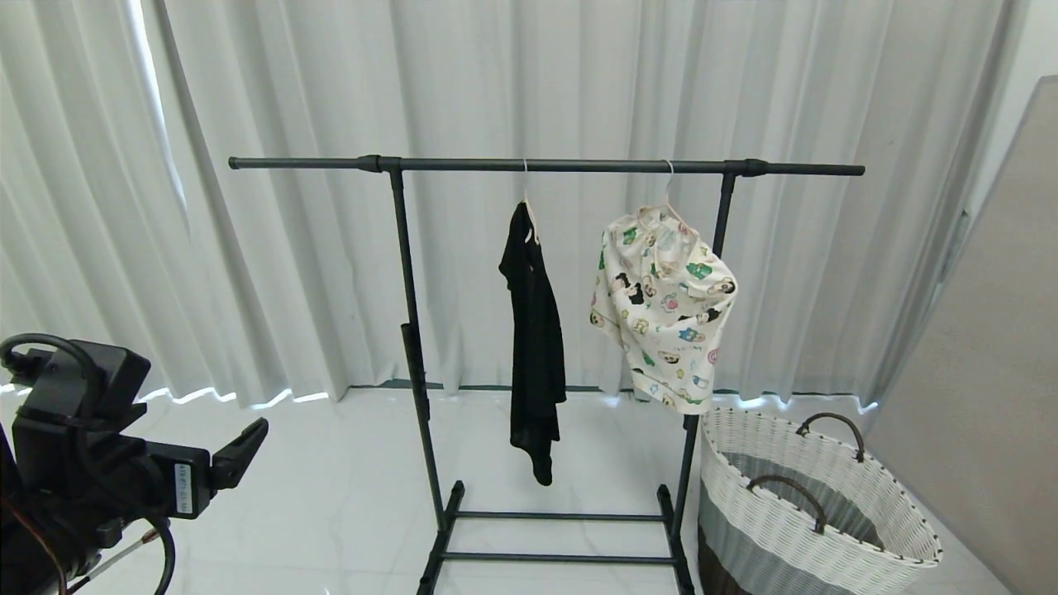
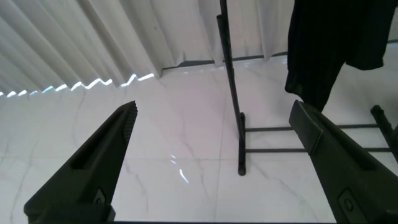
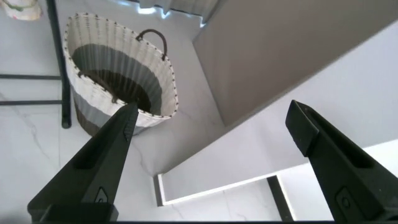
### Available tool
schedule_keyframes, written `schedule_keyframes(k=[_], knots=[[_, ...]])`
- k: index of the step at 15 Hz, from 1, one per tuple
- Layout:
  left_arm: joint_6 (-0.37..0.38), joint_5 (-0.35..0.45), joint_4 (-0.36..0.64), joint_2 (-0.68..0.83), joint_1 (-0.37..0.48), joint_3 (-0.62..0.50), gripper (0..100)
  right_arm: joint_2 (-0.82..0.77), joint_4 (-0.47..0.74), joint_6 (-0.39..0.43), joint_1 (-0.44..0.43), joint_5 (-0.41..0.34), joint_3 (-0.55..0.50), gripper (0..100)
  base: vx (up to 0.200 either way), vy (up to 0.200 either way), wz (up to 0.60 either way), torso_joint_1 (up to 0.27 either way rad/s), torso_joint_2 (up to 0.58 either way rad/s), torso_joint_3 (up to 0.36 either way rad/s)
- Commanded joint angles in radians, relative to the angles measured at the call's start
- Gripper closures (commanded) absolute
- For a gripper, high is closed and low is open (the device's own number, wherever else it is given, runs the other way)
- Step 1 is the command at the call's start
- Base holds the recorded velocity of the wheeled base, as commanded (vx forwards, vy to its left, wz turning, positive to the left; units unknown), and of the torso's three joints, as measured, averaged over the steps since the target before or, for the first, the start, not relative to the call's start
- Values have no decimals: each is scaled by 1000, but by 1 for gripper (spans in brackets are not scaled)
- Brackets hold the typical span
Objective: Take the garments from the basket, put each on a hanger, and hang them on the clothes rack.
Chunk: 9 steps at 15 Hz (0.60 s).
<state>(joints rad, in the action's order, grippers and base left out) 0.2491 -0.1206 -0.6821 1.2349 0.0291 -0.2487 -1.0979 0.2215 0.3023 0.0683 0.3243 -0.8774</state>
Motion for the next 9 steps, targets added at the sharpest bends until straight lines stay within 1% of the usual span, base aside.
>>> schedule_keyframes(k=[1, 3, 5, 8, 9], knots=[[-2, -2, 0, -2, -2, 0, 0, 0, 1, 0, 33, -1, 2, 0, 0, 0, 0, -173, 422, 246], [-2, -5, -2, -17, -12, 5, 0, 21, -1, -5, 71, -1, 29, 0, 0, 0, 0, -183, 457, 261], [-2, -13, -2, -61, -31, 34, 0, 73, -2, -12, 93, -1, 74, 0, 0, 0, 0, -188, 476, 273], [1, -62, 0, -203, -49, 129, 0, 213, -1, -74, 102, -7, 176, 0, 0, 0, 0, -181, 469, 282], [2, -79, 1, -227, -57, 161, 0, 262, -2, -75, 100, -16, 219, 0, 0, 0, 0, -173, 471, 295]])
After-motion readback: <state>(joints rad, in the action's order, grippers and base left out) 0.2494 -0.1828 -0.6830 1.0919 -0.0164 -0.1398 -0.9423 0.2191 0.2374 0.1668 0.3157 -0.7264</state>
